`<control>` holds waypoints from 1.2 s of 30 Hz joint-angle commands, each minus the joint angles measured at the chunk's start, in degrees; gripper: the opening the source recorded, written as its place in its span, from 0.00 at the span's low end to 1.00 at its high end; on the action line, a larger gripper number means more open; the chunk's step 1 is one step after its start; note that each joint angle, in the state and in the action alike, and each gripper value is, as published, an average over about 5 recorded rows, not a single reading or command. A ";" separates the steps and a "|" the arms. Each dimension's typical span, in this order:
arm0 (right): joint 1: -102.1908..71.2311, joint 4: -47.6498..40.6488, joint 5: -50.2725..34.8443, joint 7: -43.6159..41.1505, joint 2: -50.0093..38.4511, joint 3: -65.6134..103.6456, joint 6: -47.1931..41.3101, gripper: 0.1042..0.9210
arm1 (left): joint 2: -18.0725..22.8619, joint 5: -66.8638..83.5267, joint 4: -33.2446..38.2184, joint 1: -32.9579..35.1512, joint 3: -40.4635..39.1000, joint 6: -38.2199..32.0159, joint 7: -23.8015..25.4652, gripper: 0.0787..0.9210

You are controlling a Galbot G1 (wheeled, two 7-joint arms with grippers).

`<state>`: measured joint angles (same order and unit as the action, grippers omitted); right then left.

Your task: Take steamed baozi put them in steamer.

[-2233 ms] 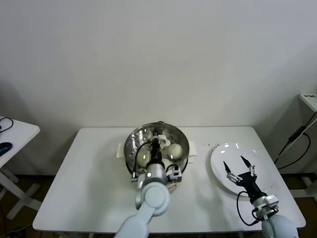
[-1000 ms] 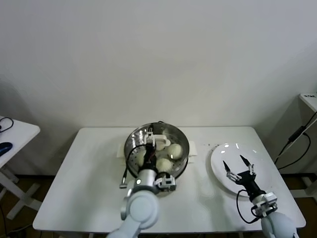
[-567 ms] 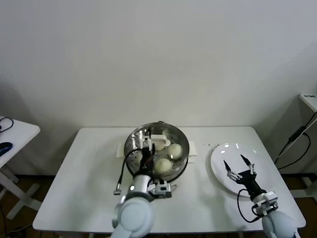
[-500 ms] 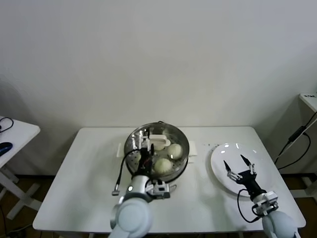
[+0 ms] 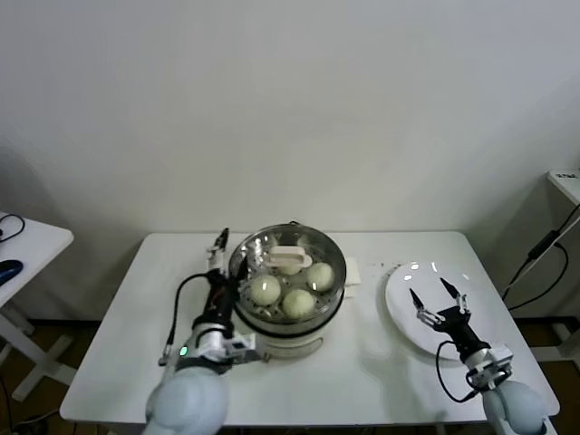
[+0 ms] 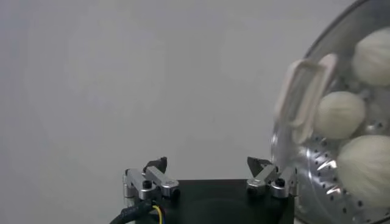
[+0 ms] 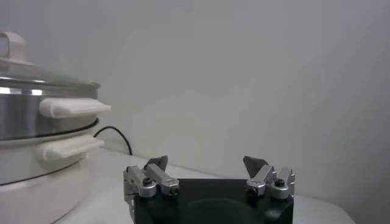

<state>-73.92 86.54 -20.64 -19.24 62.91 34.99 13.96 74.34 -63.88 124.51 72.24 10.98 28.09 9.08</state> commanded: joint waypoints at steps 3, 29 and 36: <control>0.31 -0.79 -2.94 0.12 -0.78 -0.95 0.74 0.88 | -0.93 54.87 -4.43 9.11 26.77 -22.57 -15.02 0.88; -1.51 0.82 -3.71 2.33 1.17 -2.13 2.90 0.88 | 1.90 75.84 -20.25 13.58 33.43 -42.24 -2.01 0.88; -1.70 0.91 -3.81 2.50 1.06 -1.86 3.18 0.88 | 2.69 72.99 -19.52 14.13 32.94 -39.61 -3.73 0.88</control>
<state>-75.43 87.14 -24.25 -16.91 63.97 33.07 16.95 76.61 7.17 106.73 85.49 42.59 -10.49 5.46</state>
